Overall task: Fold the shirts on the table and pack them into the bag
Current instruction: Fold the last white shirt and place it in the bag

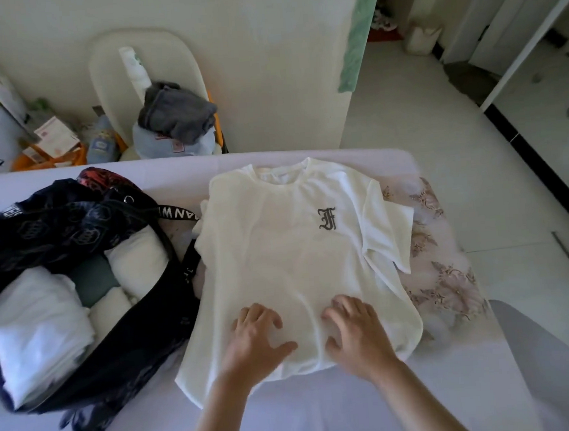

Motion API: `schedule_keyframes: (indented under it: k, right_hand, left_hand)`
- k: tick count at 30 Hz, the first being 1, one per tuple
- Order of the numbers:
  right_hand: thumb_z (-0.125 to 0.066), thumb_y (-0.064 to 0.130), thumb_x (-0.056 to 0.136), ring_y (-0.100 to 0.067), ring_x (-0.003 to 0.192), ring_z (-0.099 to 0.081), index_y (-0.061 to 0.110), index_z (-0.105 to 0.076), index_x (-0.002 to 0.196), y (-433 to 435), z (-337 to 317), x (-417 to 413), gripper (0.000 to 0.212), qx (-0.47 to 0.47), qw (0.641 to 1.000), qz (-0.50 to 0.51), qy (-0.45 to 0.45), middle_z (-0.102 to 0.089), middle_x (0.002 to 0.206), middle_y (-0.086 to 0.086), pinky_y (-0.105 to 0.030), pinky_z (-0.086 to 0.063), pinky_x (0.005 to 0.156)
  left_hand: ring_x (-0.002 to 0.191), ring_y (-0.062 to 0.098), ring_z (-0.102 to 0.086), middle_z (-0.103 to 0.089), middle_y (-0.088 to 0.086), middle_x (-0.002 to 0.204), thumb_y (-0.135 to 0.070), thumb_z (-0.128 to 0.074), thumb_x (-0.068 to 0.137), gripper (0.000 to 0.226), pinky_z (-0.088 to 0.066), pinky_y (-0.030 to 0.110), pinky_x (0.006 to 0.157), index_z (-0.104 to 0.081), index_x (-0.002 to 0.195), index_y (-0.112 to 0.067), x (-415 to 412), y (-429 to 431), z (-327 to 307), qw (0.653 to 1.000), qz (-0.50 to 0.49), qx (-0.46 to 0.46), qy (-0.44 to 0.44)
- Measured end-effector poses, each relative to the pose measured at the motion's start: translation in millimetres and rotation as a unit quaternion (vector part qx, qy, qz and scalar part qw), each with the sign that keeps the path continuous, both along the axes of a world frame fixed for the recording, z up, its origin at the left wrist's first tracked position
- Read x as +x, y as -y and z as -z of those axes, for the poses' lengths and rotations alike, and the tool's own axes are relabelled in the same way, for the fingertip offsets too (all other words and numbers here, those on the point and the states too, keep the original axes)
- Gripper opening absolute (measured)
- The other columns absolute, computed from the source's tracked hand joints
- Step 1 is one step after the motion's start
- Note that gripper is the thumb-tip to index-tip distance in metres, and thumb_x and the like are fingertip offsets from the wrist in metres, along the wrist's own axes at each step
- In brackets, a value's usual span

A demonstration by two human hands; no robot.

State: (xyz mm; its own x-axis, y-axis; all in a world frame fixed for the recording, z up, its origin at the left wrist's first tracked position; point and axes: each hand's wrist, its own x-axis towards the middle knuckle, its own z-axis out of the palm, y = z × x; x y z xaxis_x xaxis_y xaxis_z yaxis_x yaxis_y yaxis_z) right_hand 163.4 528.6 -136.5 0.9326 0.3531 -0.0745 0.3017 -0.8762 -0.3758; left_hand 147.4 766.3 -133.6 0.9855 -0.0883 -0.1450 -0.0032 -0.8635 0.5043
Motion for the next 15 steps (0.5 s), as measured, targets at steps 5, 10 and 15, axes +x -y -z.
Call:
schedule_keyframes:
  k: [5, 10, 15]
  right_hand:
    - [-0.05, 0.021, 0.063, -0.029, 0.123, -0.045, 0.019, -0.054, 0.133, 20, 20, -58, 0.07, -0.077, 0.997, -0.011, 0.004, -0.047, 0.133, -0.008, -0.047, -0.033, 0.111]
    - [-0.073, -0.005, 0.052, -0.024, 0.085, -0.065, 0.021, -0.067, 0.095, 35, 12, -32, 0.05, -0.119, 0.991, 0.047, 0.051, -0.062, 0.09, 0.003, -0.038, -0.047, 0.075]
    - [-0.065, -0.003, 0.066, -0.022, 0.064, -0.063, 0.018, -0.07, 0.08, 36, -44, 27, 0.026, -0.109, 0.983, 0.082, 0.122, -0.066, 0.067, 0.004, -0.04, -0.042, 0.081]
  left_hand:
    - [0.114, 0.014, -0.039, -0.042, -0.015, 0.118, -0.04, -0.074, 0.071, 0.052, -0.034, 0.028, 0.101, -0.054, 0.119, -0.038, -44, -12, 7, 0.996, 0.019, 0.052, -0.074]
    - [0.109, 0.025, -0.058, -0.064, 0.002, 0.114, -0.021, -0.054, 0.097, 0.024, -0.047, 0.031, 0.087, -0.064, 0.119, -0.02, -30, -21, -18, 0.994, -0.013, 0.001, -0.109]
    - [0.098, 0.022, -0.059, -0.064, 0.0, 0.112, -0.022, -0.054, 0.096, 0.027, -0.048, 0.033, 0.085, -0.059, 0.121, -0.029, 19, -33, -70, 0.979, -0.013, -0.084, -0.185]
